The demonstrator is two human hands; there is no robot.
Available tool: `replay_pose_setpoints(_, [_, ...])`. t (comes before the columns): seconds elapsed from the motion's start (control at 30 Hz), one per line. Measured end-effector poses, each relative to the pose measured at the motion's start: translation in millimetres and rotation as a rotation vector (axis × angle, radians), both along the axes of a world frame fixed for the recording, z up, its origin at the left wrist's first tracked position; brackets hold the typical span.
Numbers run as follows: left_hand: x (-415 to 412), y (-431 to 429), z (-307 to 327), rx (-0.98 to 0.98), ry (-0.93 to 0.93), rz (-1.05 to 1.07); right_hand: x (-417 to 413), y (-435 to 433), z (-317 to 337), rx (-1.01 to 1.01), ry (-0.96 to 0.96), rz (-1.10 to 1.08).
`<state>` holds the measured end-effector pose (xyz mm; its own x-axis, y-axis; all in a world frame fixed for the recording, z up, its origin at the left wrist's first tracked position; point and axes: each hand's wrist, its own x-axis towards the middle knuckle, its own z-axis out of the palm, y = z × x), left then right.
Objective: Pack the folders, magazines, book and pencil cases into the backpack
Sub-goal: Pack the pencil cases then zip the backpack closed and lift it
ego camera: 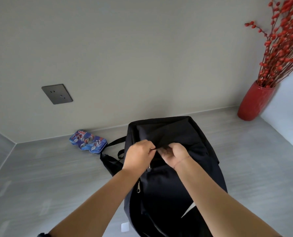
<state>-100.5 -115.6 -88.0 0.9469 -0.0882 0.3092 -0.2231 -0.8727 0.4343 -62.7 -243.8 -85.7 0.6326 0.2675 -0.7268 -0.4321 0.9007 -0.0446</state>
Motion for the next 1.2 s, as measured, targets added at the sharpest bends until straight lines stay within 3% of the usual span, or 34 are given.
replay_pose_setpoints(0.07, [5,8,-4,-0.009,0.038,0.051,-6,-19,-17,-0.126,-0.131,0.21])
replay_pose_setpoints(0.17, [2,8,-11,-0.031,0.056,0.063,-16,-45,-28,0.053,-0.257,0.126])
replay_pose_setpoints(0.27, [-1,7,-20,-0.02,0.073,0.049,-16,-40,-30,0.105,-0.354,0.069])
replay_pose_setpoints(0.43, [2,4,-23,-0.013,0.068,0.022,2,-22,-18,0.095,-0.403,0.041])
replay_pose_setpoints(0.53, [0,6,-24,-0.014,0.082,-0.003,-1,-20,-11,0.043,-0.323,0.057])
replay_pose_setpoints(0.63, [-4,16,-25,-0.079,0.087,-0.021,-21,-17,-5,-0.399,-0.226,0.202])
replay_pose_setpoints(0.7, [-5,29,-24,-0.184,0.104,0.03,-39,-9,-2,-0.855,-0.212,0.068])
replay_pose_setpoints(0.73, [-5,38,-24,-0.246,0.131,0.078,-48,-1,5,-1.068,-0.284,-0.031])
replay_pose_setpoints(0.8, [-2,67,-28,-0.369,0.191,0.22,-55,29,14,-1.25,-0.522,-0.049])
replay_pose_setpoints(0.9, [2,121,-42,-0.486,0.29,0.455,-45,93,15,-1.176,-0.713,0.263])
replay_pose_setpoints(1.03, [5,199,-72,-0.485,0.331,0.652,-27,178,-21,-0.826,-0.613,0.719])
replay_pose_setpoints(1.2, [25,285,-93,-0.541,0.359,0.687,10,245,-63,-0.583,-0.417,0.751])
